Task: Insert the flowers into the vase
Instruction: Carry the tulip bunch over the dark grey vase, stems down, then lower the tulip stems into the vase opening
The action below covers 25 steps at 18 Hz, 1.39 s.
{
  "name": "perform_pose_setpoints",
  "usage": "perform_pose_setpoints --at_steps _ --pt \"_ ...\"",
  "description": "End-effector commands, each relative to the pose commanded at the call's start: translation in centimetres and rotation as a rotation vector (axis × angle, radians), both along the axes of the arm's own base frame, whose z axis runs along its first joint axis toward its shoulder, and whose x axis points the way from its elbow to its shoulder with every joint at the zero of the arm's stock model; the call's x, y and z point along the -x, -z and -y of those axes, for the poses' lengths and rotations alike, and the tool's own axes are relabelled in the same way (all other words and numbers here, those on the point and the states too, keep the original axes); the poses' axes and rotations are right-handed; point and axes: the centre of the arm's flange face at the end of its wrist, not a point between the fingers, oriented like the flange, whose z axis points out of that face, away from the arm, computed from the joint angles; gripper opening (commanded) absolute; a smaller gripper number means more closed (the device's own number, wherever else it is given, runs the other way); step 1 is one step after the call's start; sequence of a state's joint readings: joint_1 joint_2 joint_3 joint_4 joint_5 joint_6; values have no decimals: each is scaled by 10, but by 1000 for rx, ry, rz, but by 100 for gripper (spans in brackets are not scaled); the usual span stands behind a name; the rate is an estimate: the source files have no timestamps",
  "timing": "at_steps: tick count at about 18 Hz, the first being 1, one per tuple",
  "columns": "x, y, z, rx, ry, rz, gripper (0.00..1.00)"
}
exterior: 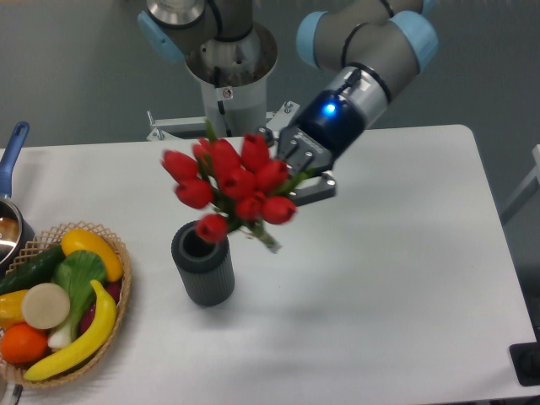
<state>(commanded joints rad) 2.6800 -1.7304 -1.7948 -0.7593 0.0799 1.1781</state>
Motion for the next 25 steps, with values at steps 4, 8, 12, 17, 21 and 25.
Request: perform_pose_setpoints --at_steps 4,8,12,17,21,25 --pt "-24 1 -16 -33 67 30 21" --pt "-35 19 -16 -30 84 73 21" --pt "-44 37 -11 -11 84 113 21" --pt "-45 42 -11 -6 85 125 22" --pt "-42 51 -11 2 81 135 22" --pt "-41 64 -12 17 80 163 23"
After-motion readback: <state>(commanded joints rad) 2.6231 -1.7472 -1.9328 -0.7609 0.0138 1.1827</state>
